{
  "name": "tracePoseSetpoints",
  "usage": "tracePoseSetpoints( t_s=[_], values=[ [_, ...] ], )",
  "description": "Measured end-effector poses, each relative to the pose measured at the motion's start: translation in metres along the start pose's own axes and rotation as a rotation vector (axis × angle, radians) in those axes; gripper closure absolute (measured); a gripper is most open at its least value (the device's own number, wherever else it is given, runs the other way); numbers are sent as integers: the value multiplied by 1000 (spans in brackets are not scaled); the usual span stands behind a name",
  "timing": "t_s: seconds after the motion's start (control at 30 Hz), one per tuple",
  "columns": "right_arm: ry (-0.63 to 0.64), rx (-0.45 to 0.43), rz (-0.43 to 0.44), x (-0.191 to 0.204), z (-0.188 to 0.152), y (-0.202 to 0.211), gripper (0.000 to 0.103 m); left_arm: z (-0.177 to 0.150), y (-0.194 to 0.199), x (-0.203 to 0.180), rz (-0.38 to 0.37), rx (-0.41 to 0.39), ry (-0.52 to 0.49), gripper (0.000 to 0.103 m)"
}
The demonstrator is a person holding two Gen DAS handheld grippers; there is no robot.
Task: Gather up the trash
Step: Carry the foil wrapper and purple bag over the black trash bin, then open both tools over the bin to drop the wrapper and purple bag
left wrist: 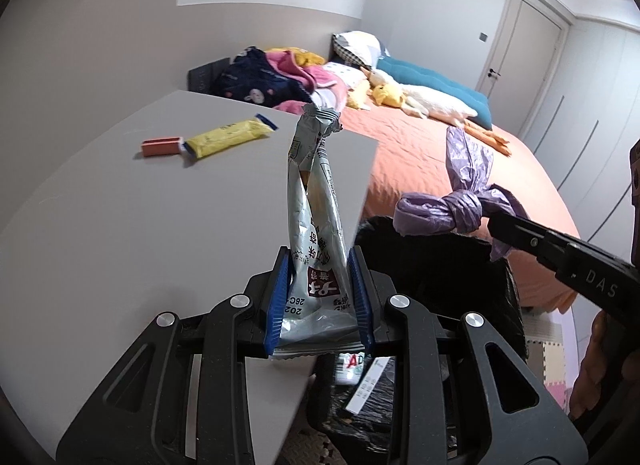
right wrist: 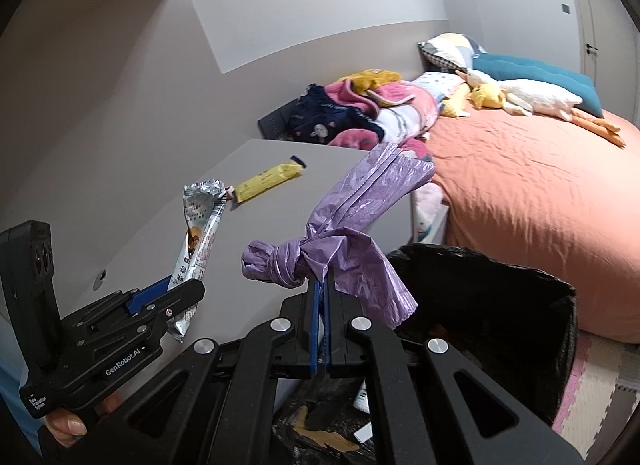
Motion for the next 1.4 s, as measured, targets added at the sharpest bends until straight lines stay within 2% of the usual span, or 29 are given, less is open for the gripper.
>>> tracePoseSetpoints(
  t_s=[0.63,0.7,0.73,0.77,0.8,0.83,0.87,0.93,1.17,1.4],
  values=[
    [-108,-59,-104,-76,-21,60,101,-31,-20,-89,-152,85,-131,74],
    [-118,-57,-117,-83,-22,64,101,-38,-24,-98,-178,116,-147,70],
    [-123,-57,-125,-87,-23,67,100,-41,-26,-102,-188,135,-157,50],
    [-133,-57,-134,-92,-24,69,88,-46,-29,-107,-193,163,-165,33],
    [-141,-63,-138,-95,-25,71,77,-48,-31,-108,-188,172,-163,5],
    [-148,-72,-147,-98,-25,74,42,-48,-31,-109,-185,162,-155,6],
    [-154,-96,-174,-103,-24,79,25,-48,-31,-110,-186,156,-151,6],
    [-150,-114,-209,-110,-24,85,24,-48,-32,-110,-189,162,-145,6],
    [-181,-116,-207,-122,-27,86,24,-40,-24,-111,-172,119,-148,6],
    [-179,-111,-200,-118,-27,84,24,-38,-21,-109,-153,102,-164,6]
  ],
)
Point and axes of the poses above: each gripper's, at about its wrist camera, not at the fingertips, and y roughly against the way its jaws point, x to its left, z to its top, the point moved 10 cm from there along -y, roughly the way its jaws point, and after that the axes turned 6 degrees about y, right-handed, at the moved point
